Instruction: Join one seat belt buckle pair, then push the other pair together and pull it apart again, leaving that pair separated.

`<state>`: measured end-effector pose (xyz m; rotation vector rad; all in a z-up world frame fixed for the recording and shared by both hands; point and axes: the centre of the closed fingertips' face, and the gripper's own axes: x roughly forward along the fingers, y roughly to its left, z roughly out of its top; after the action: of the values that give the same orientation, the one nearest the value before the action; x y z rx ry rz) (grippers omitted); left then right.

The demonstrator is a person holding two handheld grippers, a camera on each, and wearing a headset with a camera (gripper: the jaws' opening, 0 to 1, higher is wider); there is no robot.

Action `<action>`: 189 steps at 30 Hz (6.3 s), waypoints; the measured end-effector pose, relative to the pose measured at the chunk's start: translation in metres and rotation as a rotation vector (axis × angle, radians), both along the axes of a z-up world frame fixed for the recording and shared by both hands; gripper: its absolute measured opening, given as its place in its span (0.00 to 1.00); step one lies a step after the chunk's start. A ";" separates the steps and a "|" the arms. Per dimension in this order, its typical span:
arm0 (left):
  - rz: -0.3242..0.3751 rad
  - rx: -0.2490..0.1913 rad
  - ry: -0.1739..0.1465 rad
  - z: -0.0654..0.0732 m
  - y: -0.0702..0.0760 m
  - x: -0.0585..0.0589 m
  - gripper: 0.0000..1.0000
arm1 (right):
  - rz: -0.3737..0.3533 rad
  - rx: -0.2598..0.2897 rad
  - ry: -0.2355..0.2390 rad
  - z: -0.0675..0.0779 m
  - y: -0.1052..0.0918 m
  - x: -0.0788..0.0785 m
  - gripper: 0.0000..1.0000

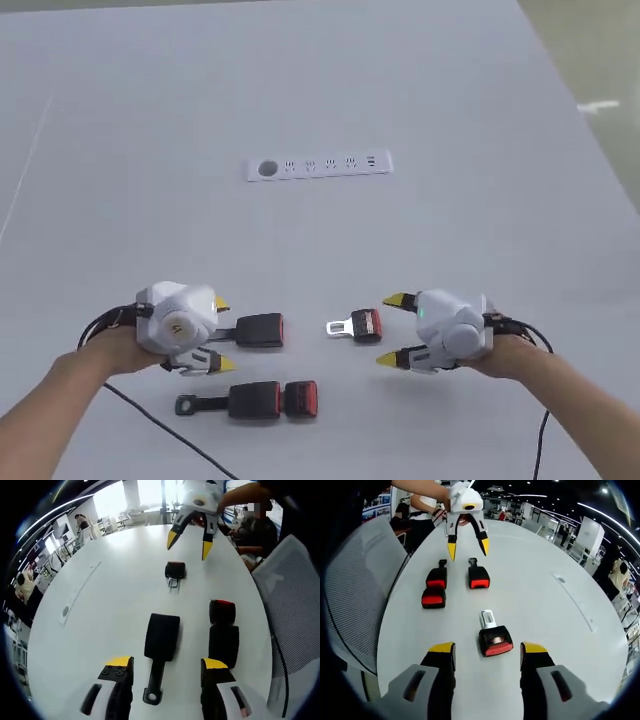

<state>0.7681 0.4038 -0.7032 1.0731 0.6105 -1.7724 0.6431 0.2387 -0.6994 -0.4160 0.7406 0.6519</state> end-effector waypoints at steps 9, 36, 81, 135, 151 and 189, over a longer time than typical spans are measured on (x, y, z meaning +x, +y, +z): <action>-0.077 0.038 -0.007 -0.010 -0.011 0.001 0.48 | 0.055 -0.018 0.031 -0.009 -0.005 0.005 0.45; -0.176 0.129 -0.012 -0.044 -0.018 0.002 0.36 | 0.133 -0.046 0.123 -0.038 0.004 0.027 0.32; -0.121 0.132 0.042 -0.044 -0.021 0.004 0.30 | 0.146 -0.067 0.141 -0.042 0.028 0.044 0.30; -0.104 0.130 0.042 -0.044 -0.020 0.004 0.30 | 0.166 -0.051 0.116 -0.038 0.076 0.082 0.30; -0.112 0.095 0.044 -0.044 -0.022 0.003 0.30 | 0.157 -0.019 0.104 -0.040 0.078 0.082 0.29; -0.096 0.075 0.066 -0.043 -0.023 0.001 0.29 | 0.159 -0.025 0.114 -0.042 0.092 0.092 0.28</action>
<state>0.7694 0.3806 -0.7461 1.1143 0.6808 -1.8867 0.7353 0.3302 -0.7415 -0.4670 0.8297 0.8215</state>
